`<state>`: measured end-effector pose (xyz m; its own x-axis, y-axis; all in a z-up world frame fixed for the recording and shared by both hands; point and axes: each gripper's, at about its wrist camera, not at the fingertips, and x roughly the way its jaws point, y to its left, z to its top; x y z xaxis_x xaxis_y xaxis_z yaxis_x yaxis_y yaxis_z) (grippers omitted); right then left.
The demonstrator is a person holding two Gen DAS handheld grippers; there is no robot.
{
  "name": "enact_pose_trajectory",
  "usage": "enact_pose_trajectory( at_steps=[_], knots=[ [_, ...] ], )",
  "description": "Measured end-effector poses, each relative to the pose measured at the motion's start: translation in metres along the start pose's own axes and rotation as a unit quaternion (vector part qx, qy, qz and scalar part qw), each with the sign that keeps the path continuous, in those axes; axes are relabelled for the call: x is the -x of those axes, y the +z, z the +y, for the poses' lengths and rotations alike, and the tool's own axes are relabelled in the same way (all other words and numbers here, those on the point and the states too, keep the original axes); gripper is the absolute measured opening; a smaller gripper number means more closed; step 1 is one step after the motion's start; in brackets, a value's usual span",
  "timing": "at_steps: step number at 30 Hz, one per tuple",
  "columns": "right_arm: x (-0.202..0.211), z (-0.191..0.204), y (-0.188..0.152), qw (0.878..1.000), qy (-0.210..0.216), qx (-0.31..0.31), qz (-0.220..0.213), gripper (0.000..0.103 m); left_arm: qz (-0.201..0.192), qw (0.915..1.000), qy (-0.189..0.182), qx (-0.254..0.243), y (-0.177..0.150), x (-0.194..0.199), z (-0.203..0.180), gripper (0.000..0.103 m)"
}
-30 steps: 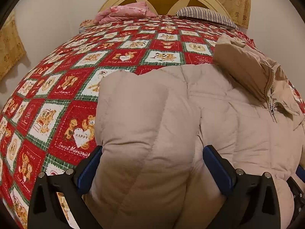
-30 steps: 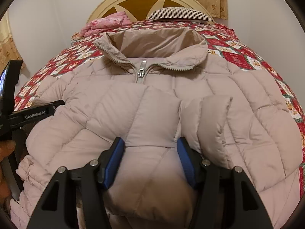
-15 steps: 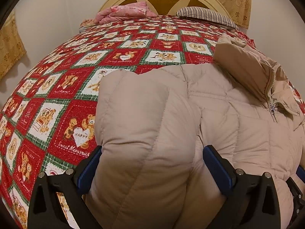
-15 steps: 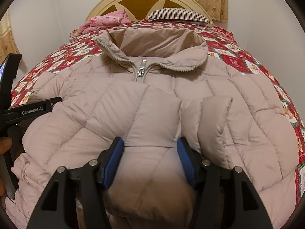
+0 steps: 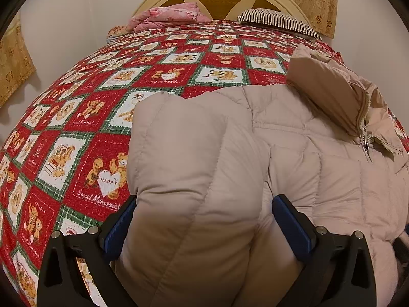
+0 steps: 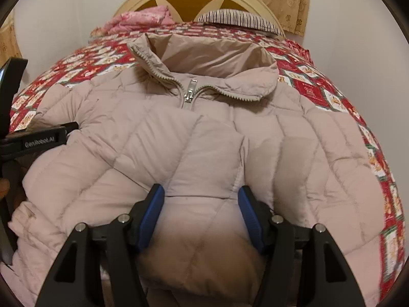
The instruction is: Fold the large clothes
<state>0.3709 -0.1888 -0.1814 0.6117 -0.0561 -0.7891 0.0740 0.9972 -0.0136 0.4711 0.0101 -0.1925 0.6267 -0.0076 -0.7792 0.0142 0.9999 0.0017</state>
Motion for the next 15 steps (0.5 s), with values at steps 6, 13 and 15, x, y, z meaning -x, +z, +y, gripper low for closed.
enact_pose_trajectory(
  at_steps=[6,13,15],
  knots=[
    [0.023,0.039,0.020,0.998,0.042,0.008,-0.040,0.075,-0.001,1.0000,-0.004,0.004,0.000,-0.001,0.002,0.102],
    [-0.017,0.055,0.006,0.998,0.048,0.038,-0.018,0.071,-0.002,1.0000,-0.001,0.002,0.000,-0.001,0.002,0.102],
    [-0.020,0.053,0.000,0.998,0.049,0.045,-0.022,0.072,-0.003,1.0000,0.000,0.002,0.000,0.000,0.002,0.102]
  ],
)
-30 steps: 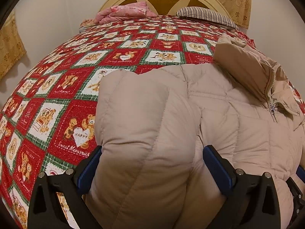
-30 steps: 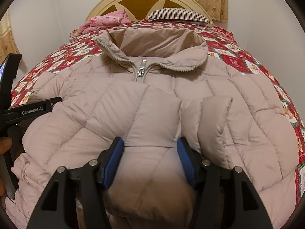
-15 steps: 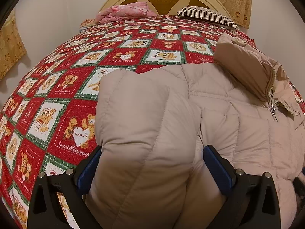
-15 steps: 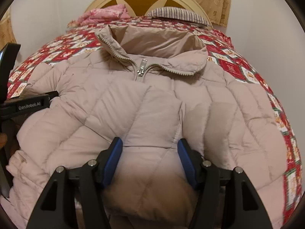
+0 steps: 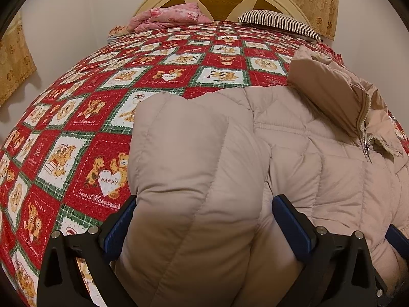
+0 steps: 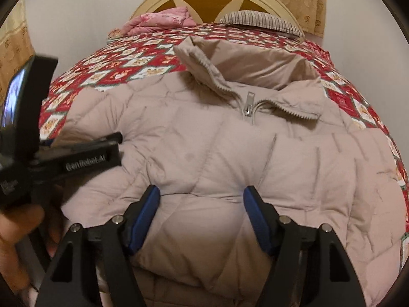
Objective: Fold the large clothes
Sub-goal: 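Grasp the jacket side edge with the right gripper and fold it inward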
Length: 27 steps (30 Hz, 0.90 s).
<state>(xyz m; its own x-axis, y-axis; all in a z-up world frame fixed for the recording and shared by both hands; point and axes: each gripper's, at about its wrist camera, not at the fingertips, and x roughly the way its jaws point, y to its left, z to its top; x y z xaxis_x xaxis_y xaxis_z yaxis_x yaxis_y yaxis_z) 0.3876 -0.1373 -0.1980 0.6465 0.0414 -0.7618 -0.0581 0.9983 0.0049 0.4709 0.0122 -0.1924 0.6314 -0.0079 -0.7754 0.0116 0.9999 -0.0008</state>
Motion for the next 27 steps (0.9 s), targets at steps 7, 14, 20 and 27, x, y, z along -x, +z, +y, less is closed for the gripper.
enact_pose_trajectory(
  at_steps=[7,14,20,27],
  knots=[
    [0.040,-0.026,0.006,0.998,0.047,-0.023,-0.045,0.068,-0.002,1.0000,0.003,0.000,0.000,0.001,-0.001,0.102],
    [0.030,-0.110,0.002,0.995,-0.003,-0.091,-0.038,0.067,-0.028,0.9991,0.016,-0.029,0.012,0.033,-0.012,0.102],
    [0.013,-0.106,-0.006,0.997,-0.012,-0.067,-0.024,0.069,-0.086,0.9902,-0.041,-0.102,0.021,0.094,-0.069,0.102],
    [0.016,-0.116,-0.013,0.996,0.018,-0.086,-0.025,0.069,-0.038,0.9867,0.007,-0.158,-0.003,0.035,-0.110,0.102]
  ],
)
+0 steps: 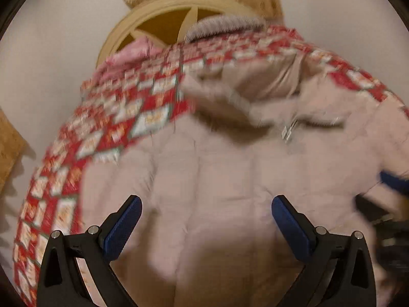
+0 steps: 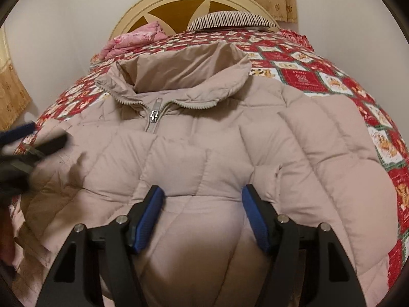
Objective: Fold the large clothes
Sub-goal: 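Grasp the jacket side edge with the right gripper and fold it inward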
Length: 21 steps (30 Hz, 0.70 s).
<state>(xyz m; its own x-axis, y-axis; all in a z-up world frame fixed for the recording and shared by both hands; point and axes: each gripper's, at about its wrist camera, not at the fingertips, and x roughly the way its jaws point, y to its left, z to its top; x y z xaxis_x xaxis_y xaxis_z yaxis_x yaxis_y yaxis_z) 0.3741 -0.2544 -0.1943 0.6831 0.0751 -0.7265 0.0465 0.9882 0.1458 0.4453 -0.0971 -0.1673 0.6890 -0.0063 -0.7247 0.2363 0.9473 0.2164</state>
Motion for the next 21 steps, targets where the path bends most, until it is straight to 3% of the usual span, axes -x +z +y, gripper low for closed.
enact_pose_trajectory(
  at_steps=[3,7,10,13,17,21],
  knots=[
    [0.000,0.002,0.002,1.000,0.003,0.016,0.010,0.069,-0.003,0.9973,-0.047,0.056,-0.012,-0.010,0.020,0.102],
    [0.011,-0.007,0.023,0.998,0.047,0.025,0.010,0.068,-0.012,0.9964,-0.051,0.067,-0.015,-0.011,0.020,0.102],
    [0.021,-0.018,0.063,0.998,0.030,0.045,-0.029,0.070,-0.012,0.9951,-0.063,0.076,-0.016,-0.012,0.021,0.102],
    [0.004,-0.030,0.114,0.997,0.014,0.070,-0.030,0.079,-0.012,0.9934,-0.073,0.087,-0.017,-0.013,0.024,0.102],
    [-0.052,-0.040,0.175,0.992,-0.003,0.125,0.030,0.079,-0.013,0.9920,-0.081,0.095,-0.017,-0.013,0.026,0.102],
    [-0.099,-0.039,0.196,0.983,0.001,0.162,0.081,0.078,-0.012,0.9913,-0.085,0.100,-0.018,-0.013,0.027,0.102]
  ],
)
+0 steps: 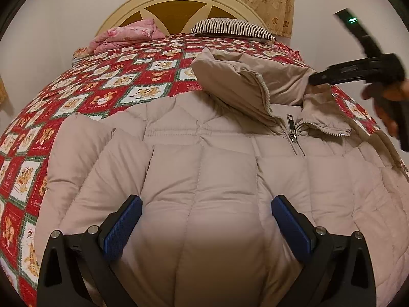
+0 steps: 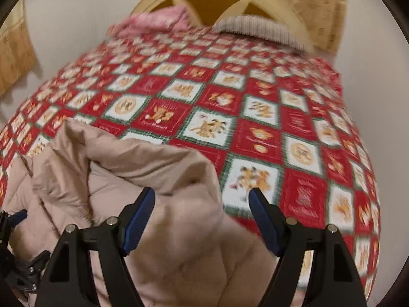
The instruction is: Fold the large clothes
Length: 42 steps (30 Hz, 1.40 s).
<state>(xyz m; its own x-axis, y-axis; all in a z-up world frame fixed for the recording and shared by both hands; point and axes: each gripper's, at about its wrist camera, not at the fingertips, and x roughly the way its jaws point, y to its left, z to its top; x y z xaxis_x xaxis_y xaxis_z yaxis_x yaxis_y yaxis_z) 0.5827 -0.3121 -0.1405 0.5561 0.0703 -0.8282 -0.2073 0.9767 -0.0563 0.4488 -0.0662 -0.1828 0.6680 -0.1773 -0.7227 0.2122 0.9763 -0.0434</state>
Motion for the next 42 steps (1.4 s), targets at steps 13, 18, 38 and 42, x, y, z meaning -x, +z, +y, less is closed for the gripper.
enact_pose_trajectory(
  at_steps=[13,18,38,42],
  knots=[
    [0.027,0.016,-0.035,0.995,-0.060,0.055,-0.062,0.005,0.000,1.0000,0.001,-0.002,0.001,0.001,0.001,0.102],
    [0.020,0.021,-0.073,0.989,-0.103,0.069,-0.085,0.003,-0.013,0.9987,-0.044,0.021,0.021,0.036,0.008,0.102],
    [0.035,0.014,-0.091,0.985,-0.091,0.079,-0.125,0.002,0.009,0.9796,0.098,-0.175,0.109,-0.065,-0.002,0.102],
    [0.026,0.025,-0.097,0.983,-0.101,0.116,-0.097,0.002,0.022,0.9812,0.099,-0.165,0.096,-0.074,0.001,0.102]
  ],
)
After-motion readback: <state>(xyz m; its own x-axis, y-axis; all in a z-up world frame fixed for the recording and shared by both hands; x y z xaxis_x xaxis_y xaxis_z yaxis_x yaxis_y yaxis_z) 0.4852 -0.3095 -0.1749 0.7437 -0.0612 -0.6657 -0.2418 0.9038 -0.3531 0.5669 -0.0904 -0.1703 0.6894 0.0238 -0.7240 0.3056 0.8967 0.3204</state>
